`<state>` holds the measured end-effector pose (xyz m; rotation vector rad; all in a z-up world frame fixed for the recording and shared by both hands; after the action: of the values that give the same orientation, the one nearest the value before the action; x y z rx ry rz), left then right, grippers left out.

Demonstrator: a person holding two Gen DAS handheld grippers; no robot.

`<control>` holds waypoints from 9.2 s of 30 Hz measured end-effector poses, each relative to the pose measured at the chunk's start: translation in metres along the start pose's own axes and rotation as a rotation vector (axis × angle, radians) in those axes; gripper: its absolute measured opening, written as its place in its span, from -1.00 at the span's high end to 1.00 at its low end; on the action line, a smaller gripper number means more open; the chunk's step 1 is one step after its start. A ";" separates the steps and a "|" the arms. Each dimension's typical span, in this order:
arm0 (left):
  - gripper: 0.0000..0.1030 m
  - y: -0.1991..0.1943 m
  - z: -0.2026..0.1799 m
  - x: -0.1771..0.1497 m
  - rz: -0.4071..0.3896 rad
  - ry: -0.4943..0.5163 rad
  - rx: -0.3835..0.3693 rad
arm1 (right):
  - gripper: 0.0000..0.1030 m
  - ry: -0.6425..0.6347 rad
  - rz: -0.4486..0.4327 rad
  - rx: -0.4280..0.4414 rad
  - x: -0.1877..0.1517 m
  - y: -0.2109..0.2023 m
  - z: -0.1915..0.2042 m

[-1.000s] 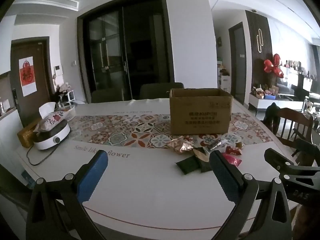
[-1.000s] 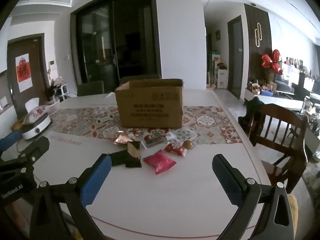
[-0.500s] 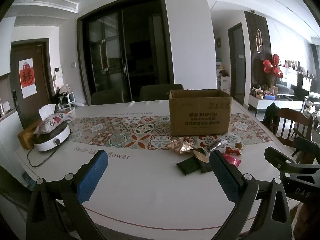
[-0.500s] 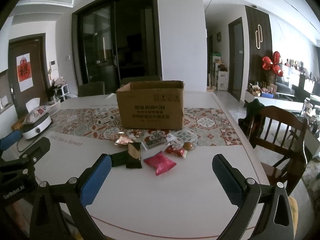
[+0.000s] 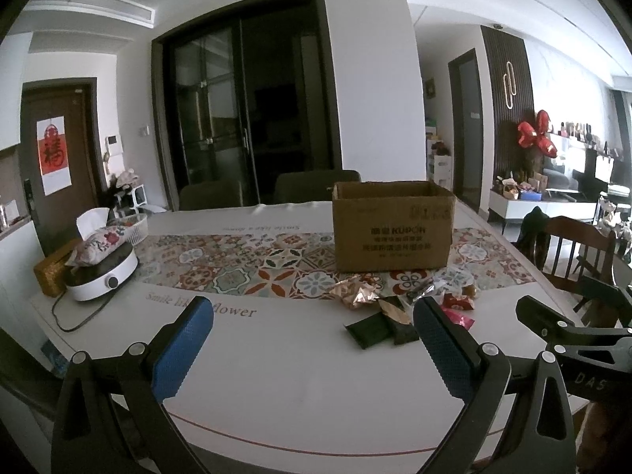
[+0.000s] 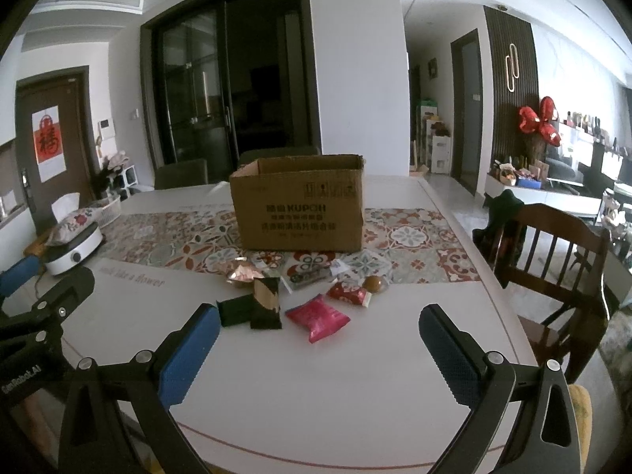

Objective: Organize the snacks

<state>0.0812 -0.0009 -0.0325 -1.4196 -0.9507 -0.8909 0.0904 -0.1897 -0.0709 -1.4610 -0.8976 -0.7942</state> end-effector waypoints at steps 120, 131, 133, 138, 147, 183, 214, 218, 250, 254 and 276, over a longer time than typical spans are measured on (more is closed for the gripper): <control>0.06 0.212 -0.082 -0.113 0.575 0.161 -0.373 | 0.21 -0.137 0.342 0.143 -0.061 0.192 0.017; 0.06 0.171 -0.065 -0.102 0.534 0.098 -0.274 | 0.22 -0.117 0.296 0.150 -0.053 0.166 0.016; 0.06 0.165 -0.064 -0.098 0.515 0.094 -0.263 | 0.22 -0.116 0.284 0.150 -0.051 0.159 0.015; 0.06 0.157 -0.065 -0.080 0.464 0.072 -0.249 | 0.22 -0.106 0.247 0.151 -0.041 0.146 0.012; 0.06 0.151 -0.073 -0.035 0.353 0.050 -0.254 | 0.22 -0.094 0.141 0.124 0.000 0.130 0.001; 0.06 0.256 -0.116 0.148 0.255 0.081 -0.277 | 0.22 -0.079 0.010 0.179 0.195 0.210 -0.036; -0.32 0.347 -0.116 0.133 0.434 0.067 -0.143 | -0.13 -0.016 0.247 0.209 0.190 0.304 -0.054; -0.32 0.332 -0.111 0.137 0.386 0.091 -0.129 | -0.13 -0.023 0.230 0.193 0.189 0.294 -0.055; -0.33 0.189 -0.134 0.102 0.175 0.248 -0.298 | -0.13 -0.068 0.005 0.121 0.148 0.155 -0.062; -0.33 0.184 -0.139 0.089 0.191 0.269 -0.319 | -0.13 -0.064 0.016 0.113 0.133 0.148 -0.064; -0.33 0.193 -0.150 -0.001 0.302 0.446 -0.364 | -0.13 -0.131 0.287 0.202 0.016 0.173 -0.042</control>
<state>0.2594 -0.1549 -0.0987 -1.5257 -0.2370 -1.1238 0.2514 -0.2334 -0.1356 -1.4332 -0.8163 -0.3879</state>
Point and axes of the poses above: each gripper's, at about its wrist camera, not at the fingertips, and y roughly the way its jaws point, z to its left, x to its top, the point moved 10 cm from there along y, roughly the way its jaws point, and after that the axes turned 9 degrees about -y, right-handed, at the moved point
